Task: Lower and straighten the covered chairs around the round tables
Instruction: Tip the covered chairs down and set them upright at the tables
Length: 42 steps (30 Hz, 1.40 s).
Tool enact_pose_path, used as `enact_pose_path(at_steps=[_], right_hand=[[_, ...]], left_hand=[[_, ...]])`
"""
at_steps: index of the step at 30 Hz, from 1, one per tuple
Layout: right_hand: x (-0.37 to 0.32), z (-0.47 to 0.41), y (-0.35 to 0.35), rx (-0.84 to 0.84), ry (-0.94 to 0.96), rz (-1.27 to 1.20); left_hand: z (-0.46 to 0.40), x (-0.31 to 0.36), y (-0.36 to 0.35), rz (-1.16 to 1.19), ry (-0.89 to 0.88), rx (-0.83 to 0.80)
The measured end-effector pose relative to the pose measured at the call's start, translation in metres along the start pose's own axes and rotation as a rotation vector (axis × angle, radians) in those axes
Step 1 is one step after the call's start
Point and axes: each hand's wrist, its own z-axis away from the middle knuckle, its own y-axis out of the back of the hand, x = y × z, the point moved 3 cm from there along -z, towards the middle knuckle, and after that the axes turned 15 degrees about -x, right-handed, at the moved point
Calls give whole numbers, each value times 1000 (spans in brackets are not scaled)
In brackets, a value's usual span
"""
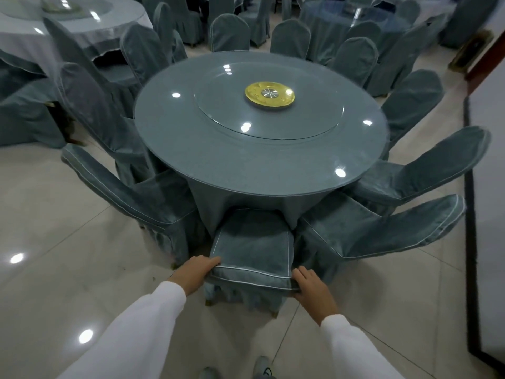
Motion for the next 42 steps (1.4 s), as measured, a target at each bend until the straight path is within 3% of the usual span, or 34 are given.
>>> enact_pose_path(at_steps=[6,15,22,33,42], right_hand=[[10,-9,9,-95,-6,-25],[31,-25,34,-74,-230,-91],[16,-36,38,-62,-169,50],[-4,-46,47,-171,-29,-56],[-104,-96,71,-125,168,-232]], left_hand=[[-1,7,11,66,-2,-43],[-22,31,7,55,-26,5],[-17,21,15,41,62,68],[-7,0,27,166,217,121],[18,-55,48,384,206,157]])
